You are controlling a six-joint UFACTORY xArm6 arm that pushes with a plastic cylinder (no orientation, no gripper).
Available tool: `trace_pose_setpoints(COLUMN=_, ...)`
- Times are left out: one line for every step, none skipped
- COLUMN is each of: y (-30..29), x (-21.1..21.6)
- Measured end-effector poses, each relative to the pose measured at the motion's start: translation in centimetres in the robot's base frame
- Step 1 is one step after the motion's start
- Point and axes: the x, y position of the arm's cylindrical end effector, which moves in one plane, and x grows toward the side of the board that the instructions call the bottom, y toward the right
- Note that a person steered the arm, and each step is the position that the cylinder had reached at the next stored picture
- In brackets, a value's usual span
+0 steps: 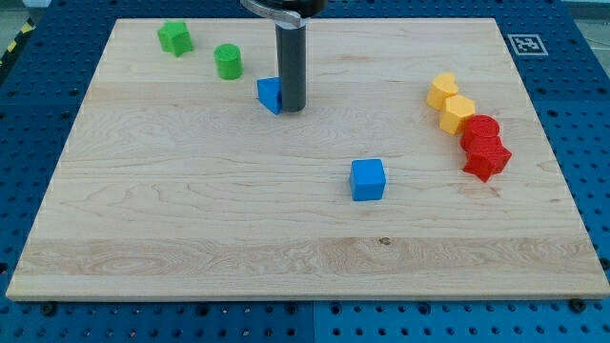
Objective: Move the blue cube to the center of the board
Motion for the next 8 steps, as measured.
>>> trace_pose_setpoints(y=2.3, x=2.2)
trace_pose_setpoints(y=2.3, x=5.6)
trace_pose_setpoints(y=2.3, x=10.6)
trace_pose_setpoints(y=4.5, x=15.3)
trace_pose_setpoints(y=8.2, x=17.5)
trace_pose_setpoints(y=12.4, x=15.4)
trace_pose_setpoints(y=10.1, x=12.8)
trace_pose_setpoints(y=7.4, x=11.4)
